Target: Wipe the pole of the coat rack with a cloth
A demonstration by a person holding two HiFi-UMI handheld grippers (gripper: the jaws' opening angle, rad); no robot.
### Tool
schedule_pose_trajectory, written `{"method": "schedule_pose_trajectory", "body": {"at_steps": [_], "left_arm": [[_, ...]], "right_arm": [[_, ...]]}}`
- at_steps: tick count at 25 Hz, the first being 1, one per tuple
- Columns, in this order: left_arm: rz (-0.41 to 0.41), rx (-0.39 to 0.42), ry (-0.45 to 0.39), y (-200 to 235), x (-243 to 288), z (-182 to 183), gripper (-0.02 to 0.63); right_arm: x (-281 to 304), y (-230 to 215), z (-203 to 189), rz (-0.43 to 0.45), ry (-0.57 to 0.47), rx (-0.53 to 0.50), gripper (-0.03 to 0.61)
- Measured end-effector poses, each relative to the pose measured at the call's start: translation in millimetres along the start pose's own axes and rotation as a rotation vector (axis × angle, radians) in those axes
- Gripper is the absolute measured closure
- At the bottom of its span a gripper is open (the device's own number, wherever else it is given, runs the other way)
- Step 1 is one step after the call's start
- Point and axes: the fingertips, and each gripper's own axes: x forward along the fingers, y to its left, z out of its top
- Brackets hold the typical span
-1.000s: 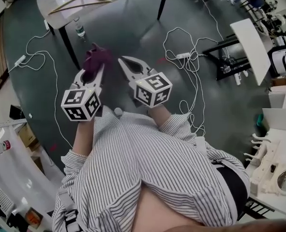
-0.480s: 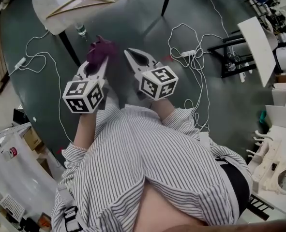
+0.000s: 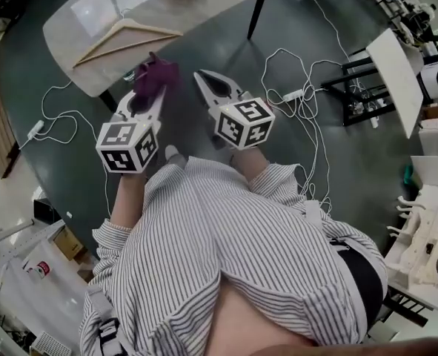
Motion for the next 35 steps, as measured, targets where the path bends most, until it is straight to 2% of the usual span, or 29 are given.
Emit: {"method": "schedule_pose_trajectory", "body": {"at_steps": [7,15,26,30,35], "left_arm": [[-0.068,-0.013,0.018,48.0,43.6,18.1,0.52],[-0.116,-0.042,0.072,56.4,69.7,6.3,0.52],[-0.1,-0.08,0.113,92.7,102.9,9.0,0.52],[-0.091,-0.07,0.128,105.8,128.4,15.2,0.52],[-0.082,-0.097,0.162,118.7,171.0,16.1,0.52]], "right_arm": [[61.0,-20.6,7.4,-0.047,0.009,0.003,0.563],[78.8,-38.8,-9.5,-0.093,0.057,0.047,0.563],[121.3,-66.9,-12.2,-0.104,0.103,0.083,0.563],[142.7,-92.4,-7.3,-0.106,0.12,0.101,0.563],[175.4,-125.2,-3.2,-0.084,0.169,0.096,0.563]]}}
